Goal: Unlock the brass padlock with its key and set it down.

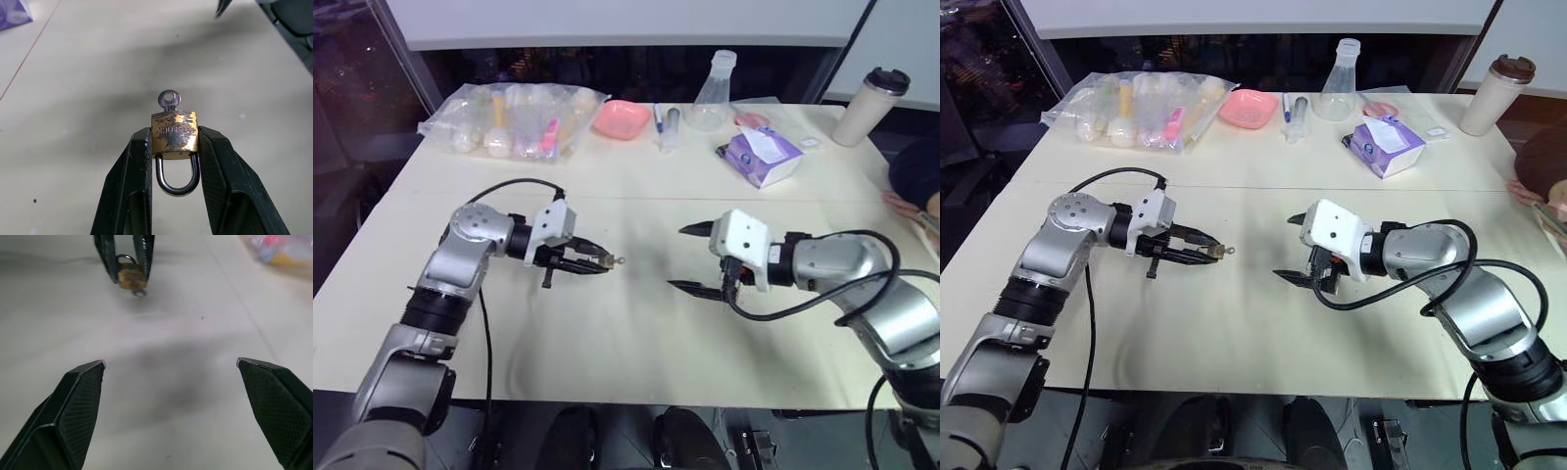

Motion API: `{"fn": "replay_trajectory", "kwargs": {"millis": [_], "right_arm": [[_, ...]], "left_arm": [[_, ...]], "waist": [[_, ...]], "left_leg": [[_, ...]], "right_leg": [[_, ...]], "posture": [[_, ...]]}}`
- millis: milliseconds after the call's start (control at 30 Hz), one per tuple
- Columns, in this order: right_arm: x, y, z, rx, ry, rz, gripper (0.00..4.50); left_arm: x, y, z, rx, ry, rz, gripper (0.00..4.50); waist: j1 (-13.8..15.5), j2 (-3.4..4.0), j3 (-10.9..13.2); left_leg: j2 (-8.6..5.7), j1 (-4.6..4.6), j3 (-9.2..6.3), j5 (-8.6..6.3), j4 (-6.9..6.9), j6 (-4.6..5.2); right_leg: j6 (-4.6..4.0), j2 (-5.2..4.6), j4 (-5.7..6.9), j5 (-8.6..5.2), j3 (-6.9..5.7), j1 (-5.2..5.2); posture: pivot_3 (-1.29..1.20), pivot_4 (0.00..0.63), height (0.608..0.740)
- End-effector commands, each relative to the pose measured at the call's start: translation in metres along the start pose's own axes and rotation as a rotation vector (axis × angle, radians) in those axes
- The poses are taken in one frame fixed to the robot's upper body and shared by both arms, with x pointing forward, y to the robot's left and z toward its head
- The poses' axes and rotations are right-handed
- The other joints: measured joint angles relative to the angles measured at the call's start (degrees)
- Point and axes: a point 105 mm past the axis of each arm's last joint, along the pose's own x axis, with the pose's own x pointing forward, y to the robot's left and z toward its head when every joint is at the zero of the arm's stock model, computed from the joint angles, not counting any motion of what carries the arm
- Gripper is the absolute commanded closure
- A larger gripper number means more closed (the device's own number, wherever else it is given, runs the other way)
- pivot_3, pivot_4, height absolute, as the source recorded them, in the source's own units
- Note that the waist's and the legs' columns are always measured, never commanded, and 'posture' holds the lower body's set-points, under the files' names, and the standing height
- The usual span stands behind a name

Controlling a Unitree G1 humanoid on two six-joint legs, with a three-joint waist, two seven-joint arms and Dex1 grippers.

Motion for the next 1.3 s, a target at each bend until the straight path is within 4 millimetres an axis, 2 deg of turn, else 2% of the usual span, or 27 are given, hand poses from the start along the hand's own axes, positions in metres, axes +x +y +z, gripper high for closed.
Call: {"fn": "replay_trajectory", "kwargs": {"millis": [33,100,200,433,633,767,833,933,1300], "right_arm": [[0.012,-0.008,0.000,-0.418,0.027,-0.066,0.00],[0.017,-0.012,0.000,-0.586,0.008,-0.110,0.00],[0.022,-0.017,0.012,-0.760,-0.068,-0.190,0.00],[0.027,-0.013,0.029,-0.935,-0.183,-0.240,0.00],[0.032,-0.006,0.031,-0.994,-0.212,-0.203,0.00],[0.036,-0.005,0.032,-1.005,-0.223,-0.193,1.26],[0.037,-0.006,0.031,-1.010,-0.224,-0.189,2.45],[0.037,-0.010,0.032,-1.012,-0.221,-0.206,3.72],[0.040,-0.005,0.034,-1.015,-0.239,-0.176,3.72]], "left_arm": [[-0.006,0.009,0.017,0.016,-0.057,0.059,3.77],[-0.006,0.011,0.019,0.015,-0.061,0.066,3.77],[-0.006,0.013,0.025,0.017,-0.076,0.068,3.77],[-0.006,0.014,0.036,0.029,-0.089,0.055,3.77],[-0.004,0.016,0.040,0.036,-0.100,0.044,3.77],[-0.003,0.018,0.042,0.040,-0.107,0.041,3.77],[-0.003,0.017,0.043,0.041,-0.108,0.038,3.77],[-0.002,0.016,0.043,0.042,-0.107,0.031,3.77],[-0.001,0.017,0.041,0.049,-0.102,0.030,3.77]], "waist": [[-0.10,0.00,0.00],[-0.09,0.00,0.00],[-0.13,0.00,0.00],[-0.13,0.00,0.01],[-0.10,0.00,0.00],[-0.16,0.00,0.00],[-0.20,0.00,0.01],[-0.18,0.00,0.01],[-0.15,0.00,0.00]], "left_leg": [[0.00,0.00,0.01,0.00,0.00,0.00],[-0.02,0.00,0.03,0.00,0.01,0.00],[-0.01,-0.05,0.09,0.01,0.01,-0.01],[0.02,-0.10,0.10,0.07,0.01,-0.12],[0.02,-0.10,0.10,0.08,0.02,-0.13],[0.02,-0.09,0.10,0.09,0.02,-0.15],[0.03,-0.09,0.10,0.09,0.02,-0.16],[0.03,-0.09,0.10,0.09,0.02,-0.15],[0.02,-0.09,0.10,0.11,0.02,-0.20]], "right_leg": [[0.00,0.01,0.00,0.00,0.00,0.00],[0.01,0.02,0.02,0.00,0.01,-0.04],[0.01,0.10,0.05,0.00,0.07,-0.15],[0.01,0.08,0.08,0.00,0.09,-0.21],[0.01,0.08,0.10,0.00,0.09,-0.20],[0.01,0.08,0.11,0.00,0.09,-0.22],[0.01,0.08,0.12,0.00,0.10,-0.22],[0.01,0.08,0.13,0.00,0.10,-0.21],[0.01,0.07,0.13,0.00,0.10,-0.21]], "posture": [[0.00,0.150,0.740],[0.00,0.150,0.740],[0.00,0.150,0.740],[0.00,0.150,0.740],[0.00,0.150,0.740],[0.00,0.150,0.740],[0.00,0.150,0.740],[0.00,0.150,0.740],[0.00,0.150,0.740]]}}
